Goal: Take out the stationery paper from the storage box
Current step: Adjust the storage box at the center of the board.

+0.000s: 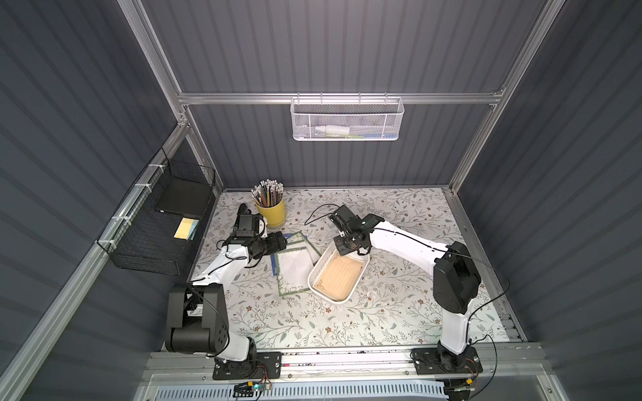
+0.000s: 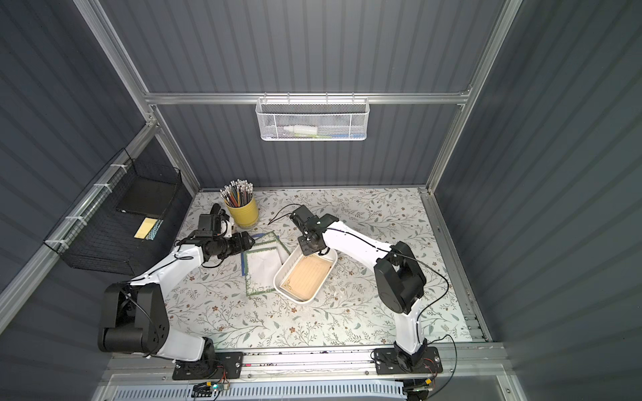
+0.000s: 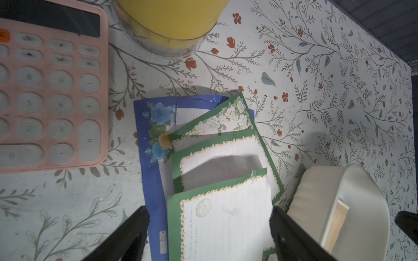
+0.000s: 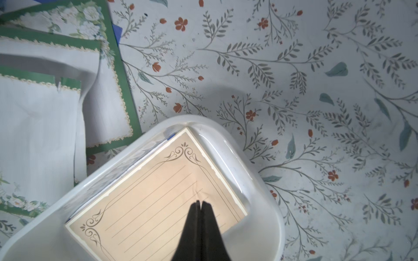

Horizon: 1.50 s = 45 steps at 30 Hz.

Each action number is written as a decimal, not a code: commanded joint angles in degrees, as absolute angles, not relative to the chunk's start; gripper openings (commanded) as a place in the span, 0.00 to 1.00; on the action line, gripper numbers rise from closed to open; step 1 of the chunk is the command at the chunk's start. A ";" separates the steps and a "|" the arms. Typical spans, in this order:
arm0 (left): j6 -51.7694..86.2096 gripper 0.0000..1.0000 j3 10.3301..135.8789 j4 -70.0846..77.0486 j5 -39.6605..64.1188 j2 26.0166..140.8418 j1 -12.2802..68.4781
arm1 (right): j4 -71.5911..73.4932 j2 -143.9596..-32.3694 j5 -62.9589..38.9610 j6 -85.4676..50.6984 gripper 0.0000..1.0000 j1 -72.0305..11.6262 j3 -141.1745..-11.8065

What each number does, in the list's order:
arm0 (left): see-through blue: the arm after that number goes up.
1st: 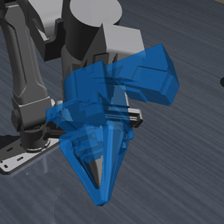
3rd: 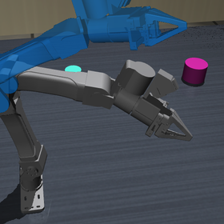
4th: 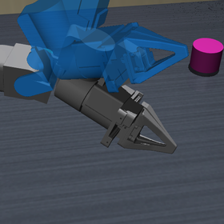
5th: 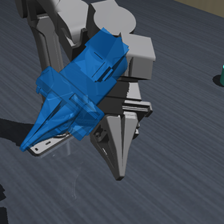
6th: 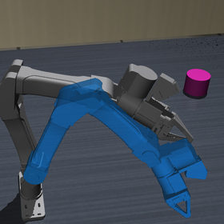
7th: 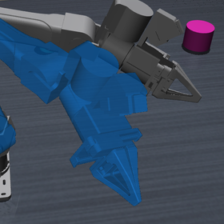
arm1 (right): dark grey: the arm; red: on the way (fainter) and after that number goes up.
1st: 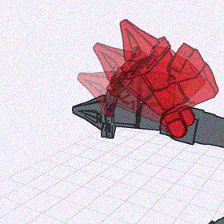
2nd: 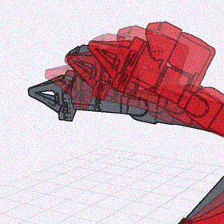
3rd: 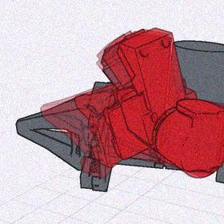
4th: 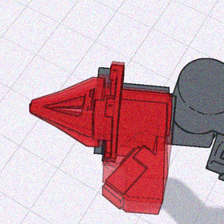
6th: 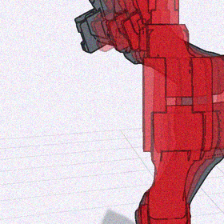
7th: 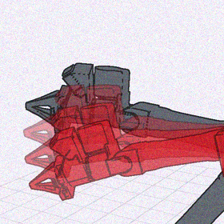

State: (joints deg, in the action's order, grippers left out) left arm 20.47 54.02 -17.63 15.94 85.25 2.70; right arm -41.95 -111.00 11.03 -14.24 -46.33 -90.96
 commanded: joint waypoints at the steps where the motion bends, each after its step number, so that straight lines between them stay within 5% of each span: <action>1: 21.14 0.86 53.31 -16.88 18.63 85.48 3.03 | -43.89 -110.26 11.72 -16.98 0.00 -45.56 -87.23; 22: 21.00 0.85 53.20 -18.68 18.47 84.32 3.03 | -37.52 -128.91 10.52 -9.08 0.00 -39.68 -103.16; 32: 21.44 0.86 52.60 -17.84 18.85 84.51 2.99 | -31.80 -127.60 -0.09 -5.45 0.00 -42.89 -106.13; 45: 20.96 0.85 52.19 -18.29 18.54 84.31 2.99 | -27.18 -115.32 -6.53 -9.52 0.00 -50.32 -90.81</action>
